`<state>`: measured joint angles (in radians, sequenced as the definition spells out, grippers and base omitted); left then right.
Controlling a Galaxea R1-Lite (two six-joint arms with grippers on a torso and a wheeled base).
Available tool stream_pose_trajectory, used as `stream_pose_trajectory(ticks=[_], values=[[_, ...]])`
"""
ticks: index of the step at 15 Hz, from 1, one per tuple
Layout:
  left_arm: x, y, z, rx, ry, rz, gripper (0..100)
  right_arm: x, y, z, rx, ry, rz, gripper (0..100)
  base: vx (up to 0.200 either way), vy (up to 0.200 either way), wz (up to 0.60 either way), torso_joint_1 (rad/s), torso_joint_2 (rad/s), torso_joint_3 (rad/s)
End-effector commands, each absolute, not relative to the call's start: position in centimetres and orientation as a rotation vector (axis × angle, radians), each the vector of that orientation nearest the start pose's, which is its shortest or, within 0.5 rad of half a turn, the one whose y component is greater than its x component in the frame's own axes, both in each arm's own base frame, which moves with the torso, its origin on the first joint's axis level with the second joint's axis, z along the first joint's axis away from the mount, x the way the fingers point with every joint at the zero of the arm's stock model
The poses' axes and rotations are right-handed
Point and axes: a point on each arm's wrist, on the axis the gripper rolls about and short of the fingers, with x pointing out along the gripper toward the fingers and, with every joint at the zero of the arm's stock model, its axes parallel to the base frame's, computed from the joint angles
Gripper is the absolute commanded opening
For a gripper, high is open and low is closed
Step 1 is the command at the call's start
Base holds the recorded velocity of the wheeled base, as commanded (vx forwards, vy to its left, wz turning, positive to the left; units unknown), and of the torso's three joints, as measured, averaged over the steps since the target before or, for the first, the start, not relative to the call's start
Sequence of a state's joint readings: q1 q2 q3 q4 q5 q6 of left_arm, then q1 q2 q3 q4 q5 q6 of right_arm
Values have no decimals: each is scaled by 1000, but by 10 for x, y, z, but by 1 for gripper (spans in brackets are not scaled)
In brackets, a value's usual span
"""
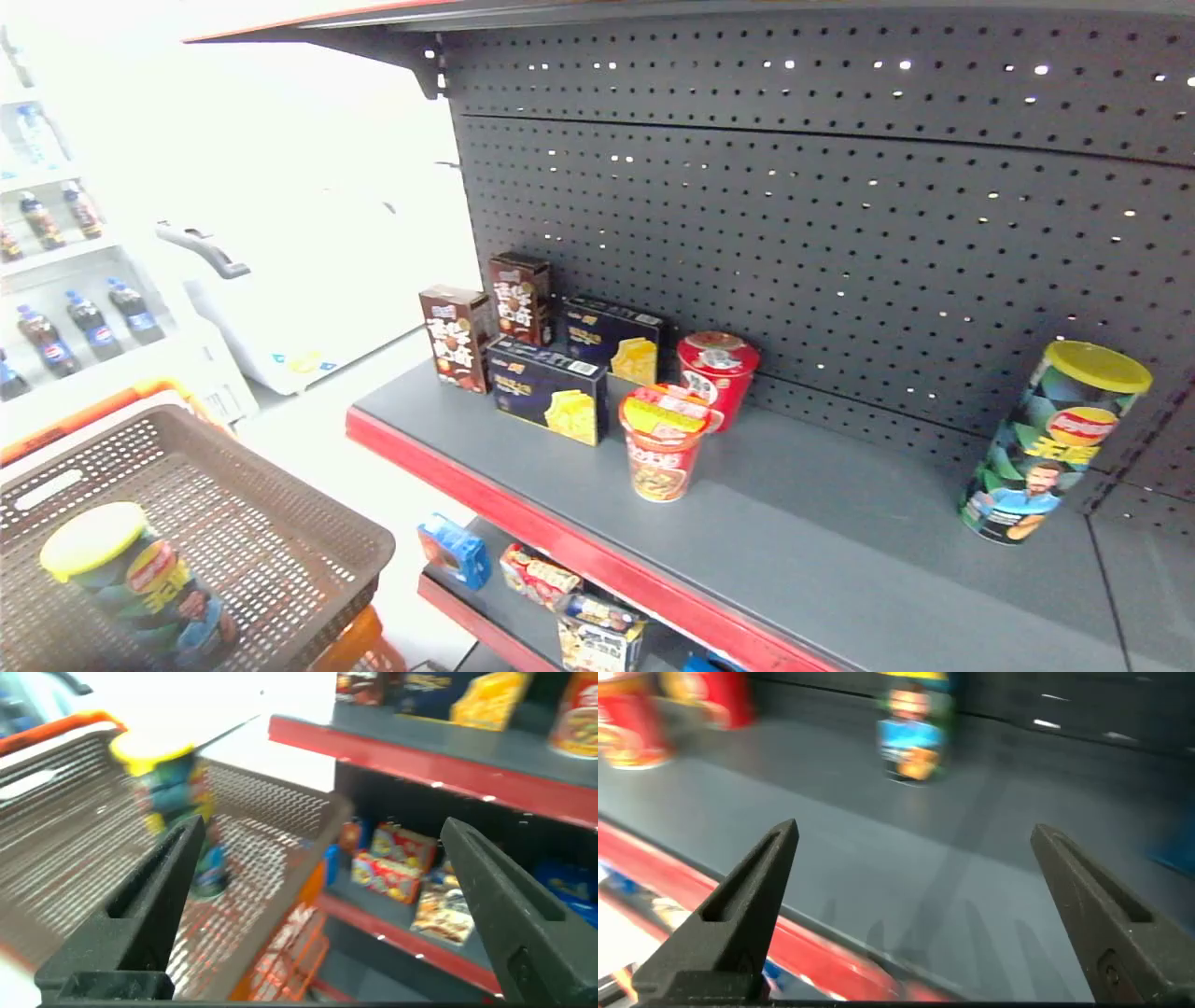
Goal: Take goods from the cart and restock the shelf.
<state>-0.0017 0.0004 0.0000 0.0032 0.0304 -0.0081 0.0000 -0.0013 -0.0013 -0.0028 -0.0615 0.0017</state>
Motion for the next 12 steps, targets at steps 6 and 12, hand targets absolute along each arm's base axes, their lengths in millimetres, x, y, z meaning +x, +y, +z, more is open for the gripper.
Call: stream_pose_trajectory(ticks=[6, 12], values=[[-23, 1, 75, -6, 3, 29, 100, -23, -1, 76, 0, -3, -61, 100, 0, 0, 600, 2, 2, 3], [-31, 1, 164, 102, -40, 50, 100, -23, -1, 76, 2, -5, -61, 100, 0, 0, 200, 2, 1, 2]])
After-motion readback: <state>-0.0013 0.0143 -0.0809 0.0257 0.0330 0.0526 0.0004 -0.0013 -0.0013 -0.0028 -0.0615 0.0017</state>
